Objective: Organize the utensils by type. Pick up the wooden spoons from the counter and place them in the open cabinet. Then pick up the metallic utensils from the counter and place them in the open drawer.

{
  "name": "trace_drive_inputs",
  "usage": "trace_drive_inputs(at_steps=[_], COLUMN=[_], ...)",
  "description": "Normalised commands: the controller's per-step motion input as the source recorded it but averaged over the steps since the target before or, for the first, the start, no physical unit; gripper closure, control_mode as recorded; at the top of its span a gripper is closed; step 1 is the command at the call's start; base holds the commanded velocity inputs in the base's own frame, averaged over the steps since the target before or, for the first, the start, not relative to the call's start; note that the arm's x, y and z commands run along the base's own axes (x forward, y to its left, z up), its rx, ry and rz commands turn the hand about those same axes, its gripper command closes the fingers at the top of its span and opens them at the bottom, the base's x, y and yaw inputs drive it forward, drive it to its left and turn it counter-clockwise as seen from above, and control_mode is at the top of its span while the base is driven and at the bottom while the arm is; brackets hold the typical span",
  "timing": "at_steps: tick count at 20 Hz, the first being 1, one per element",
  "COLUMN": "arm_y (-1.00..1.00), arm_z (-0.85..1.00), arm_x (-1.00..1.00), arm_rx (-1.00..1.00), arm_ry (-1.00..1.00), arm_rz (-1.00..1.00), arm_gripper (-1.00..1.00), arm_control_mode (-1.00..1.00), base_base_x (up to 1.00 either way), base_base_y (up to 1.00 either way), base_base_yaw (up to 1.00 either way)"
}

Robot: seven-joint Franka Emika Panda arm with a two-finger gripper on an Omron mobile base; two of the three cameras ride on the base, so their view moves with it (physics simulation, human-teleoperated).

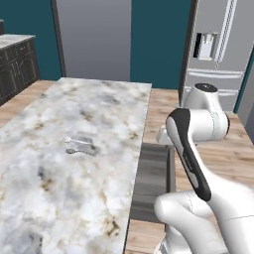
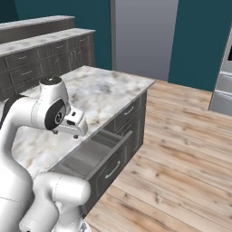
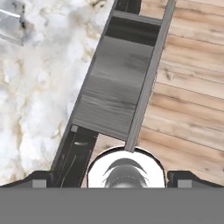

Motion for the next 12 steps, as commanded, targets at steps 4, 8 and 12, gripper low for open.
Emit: trace_drive_inputs(at_steps=[4, 8, 12], arm_y=[0.50, 0.55, 0.54], arm_z=[0.00, 0.00, 0.00], arm_x=[0.38, 0.40, 0.38], arm_rx=[-0.08, -0.10, -0.07], arm_ry=[-0.03, 0.00, 0.02], arm_rz=[0.25, 0.39, 0.45], arm_gripper=[-1.00, -1.00, -1.00], arm_control_mode=[-1.00, -1.00, -1.00], base_base_x=[0.00, 0.00, 0.00], base_base_y=[0.00, 0.00, 0.00], base_base_yaw=[0.00, 0.00, 0.00])
